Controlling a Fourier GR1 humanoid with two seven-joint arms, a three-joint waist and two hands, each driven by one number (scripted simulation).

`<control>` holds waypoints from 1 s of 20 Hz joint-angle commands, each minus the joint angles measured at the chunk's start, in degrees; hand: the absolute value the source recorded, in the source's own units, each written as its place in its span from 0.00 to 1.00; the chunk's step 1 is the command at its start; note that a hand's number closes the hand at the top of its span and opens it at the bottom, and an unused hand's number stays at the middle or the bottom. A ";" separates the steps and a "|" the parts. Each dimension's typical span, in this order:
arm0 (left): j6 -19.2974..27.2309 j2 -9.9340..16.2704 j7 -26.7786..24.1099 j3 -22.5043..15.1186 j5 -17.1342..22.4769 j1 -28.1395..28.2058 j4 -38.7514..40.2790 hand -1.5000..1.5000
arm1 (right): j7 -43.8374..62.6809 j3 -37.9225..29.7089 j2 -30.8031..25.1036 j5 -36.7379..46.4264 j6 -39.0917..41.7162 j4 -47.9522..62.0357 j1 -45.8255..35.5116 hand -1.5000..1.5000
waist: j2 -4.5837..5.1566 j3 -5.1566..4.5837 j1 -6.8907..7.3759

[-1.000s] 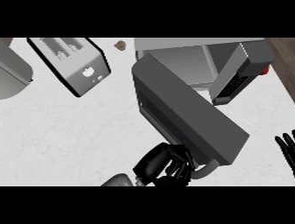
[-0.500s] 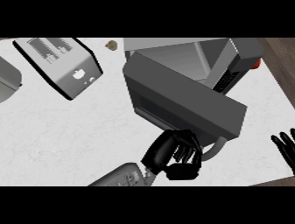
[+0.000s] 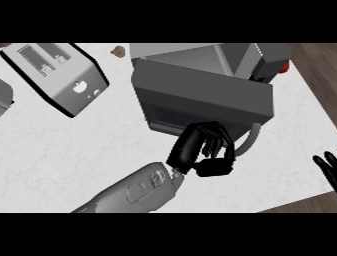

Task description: Pick up the milk, place it into the microwave and close the microwave

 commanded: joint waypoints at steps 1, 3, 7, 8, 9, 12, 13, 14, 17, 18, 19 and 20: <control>2.13 -0.35 -1.20 2.12 4.04 -4.71 2.74 1.00 | 2.23 -0.28 -0.74 -2.03 -1.02 -1.92 -0.22 0.00 | 0.49 -0.02 -0.95; 1.43 -0.35 -1.74 2.79 5.59 -6.86 4.40 1.00 | 3.56 -0.29 -1.14 -2.95 -1.80 -2.55 -1.13 0.00 | 0.76 -0.03 -0.83; 0.24 -0.37 -2.61 5.09 9.54 -9.75 7.83 1.00 | 4.50 -0.79 -2.15 -4.01 -1.64 -3.80 -0.51 0.00 | 0.98 0.01 -1.46; 0.90 -0.37 -3.83 4.61 9.98 -9.51 8.44 1.00 | 5.01 -0.92 -2.38 -3.75 -1.93 -3.36 -0.17 0.00 | 1.02 0.04 -1.41; 0.80 -0.37 -3.42 5.11 11.21 -10.60 8.69 1.00 | 4.91 -1.07 -2.34 -4.44 -1.88 -3.54 -0.51 0.00 | 1.06 0.07 -1.79; -0.10 -0.37 -4.44 6.68 13.87 -12.61 10.59 1.00 | 5.42 -1.72 -3.09 -5.31 -1.91 -4.25 -0.79 0.00 | 1.37 0.07 -2.45; -0.34 -0.37 -5.44 6.38 14.42 -12.42 11.42 1.00 | 5.63 -1.89 -2.98 -6.06 -2.26 -4.10 -1.14 0.00 | 1.45 0.09 -2.08; -0.53 -0.37 -6.53 6.99 15.21 -11.65 12.56 1.00 | 5.85 -1.52 -3.14 -5.67 -2.09 -4.81 -0.87 0.00 | 1.75 0.02 -2.40; -1.34 -0.37 -7.30 7.97 17.00 -13.87 14.81 1.00 | 6.08 -2.08 -3.15 -7.00 -2.46 -4.85 -0.93 0.00 | 1.98 0.10 -2.99; -1.96 -0.37 -7.05 8.62 18.18 -14.95 14.96 1.00 | 6.11 -2.74 -3.86 -7.46 -2.17 -5.81 -0.98 0.00 | 1.69 0.07 -3.39; -2.68 -0.37 -7.38 8.98 18.84 -15.52 15.73 1.00 | 6.70 -2.27 -3.61 -7.88 -2.77 -5.92 -1.41 0.00 | 1.90 0.05 -2.89; -2.20 -0.37 -7.56 8.97 19.90 -15.05 15.59 1.00 | 6.58 -2.25 -3.71 -7.89 -2.47 -5.76 -1.63 0.00 | 2.09 0.09 -3.40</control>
